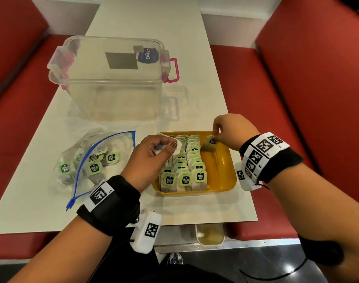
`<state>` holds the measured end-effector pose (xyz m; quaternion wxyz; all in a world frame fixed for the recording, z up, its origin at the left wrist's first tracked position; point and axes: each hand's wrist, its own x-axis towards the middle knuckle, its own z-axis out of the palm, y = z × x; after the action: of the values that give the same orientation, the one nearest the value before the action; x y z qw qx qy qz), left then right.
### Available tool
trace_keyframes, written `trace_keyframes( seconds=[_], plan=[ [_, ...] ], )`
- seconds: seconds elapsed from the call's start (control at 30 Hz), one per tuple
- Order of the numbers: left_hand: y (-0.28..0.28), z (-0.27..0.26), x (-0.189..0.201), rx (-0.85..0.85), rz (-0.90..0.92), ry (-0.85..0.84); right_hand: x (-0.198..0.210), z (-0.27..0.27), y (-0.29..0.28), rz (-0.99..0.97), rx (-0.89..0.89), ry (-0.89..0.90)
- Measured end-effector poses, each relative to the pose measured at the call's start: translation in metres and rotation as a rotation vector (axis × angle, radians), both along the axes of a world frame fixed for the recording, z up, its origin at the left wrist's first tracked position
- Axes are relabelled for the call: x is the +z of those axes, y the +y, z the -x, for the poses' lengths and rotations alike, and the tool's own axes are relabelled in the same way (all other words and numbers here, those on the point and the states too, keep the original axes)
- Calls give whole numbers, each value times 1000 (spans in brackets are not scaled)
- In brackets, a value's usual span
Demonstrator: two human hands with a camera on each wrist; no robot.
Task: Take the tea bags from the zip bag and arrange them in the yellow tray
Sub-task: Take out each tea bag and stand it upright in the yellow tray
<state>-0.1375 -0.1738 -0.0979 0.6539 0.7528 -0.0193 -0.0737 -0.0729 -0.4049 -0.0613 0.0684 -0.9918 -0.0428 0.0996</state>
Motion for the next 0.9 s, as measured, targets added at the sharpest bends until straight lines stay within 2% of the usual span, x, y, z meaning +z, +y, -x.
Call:
trace_keyframes(
  seconds=[0.2, 0.27, 0.4, 0.5, 0.6, 0.7, 0.9],
  plan=[
    [-1, 0, 6, 25, 60, 84, 18, 7, -4, -94, -29, -91],
    [-3, 2, 12, 21, 111, 126, 33, 14, 3, -155, 57, -104],
    [-9, 3, 21, -2, 234, 217, 53, 34, 27, -221, 341, -45],
    [-12, 1, 25, -14, 314, 282, 48, 45, 38, -271, 408, -24],
    [-13, 0, 26, -73, 339, 290, 44, 50, 40, -357, 381, -71],
    [-12, 1, 23, -109, 234, 229, 46, 53, 38, -441, 328, -114],
    [-9, 6, 22, -92, 137, 147, 46, 53, 29, -668, 107, -67]
  ],
)
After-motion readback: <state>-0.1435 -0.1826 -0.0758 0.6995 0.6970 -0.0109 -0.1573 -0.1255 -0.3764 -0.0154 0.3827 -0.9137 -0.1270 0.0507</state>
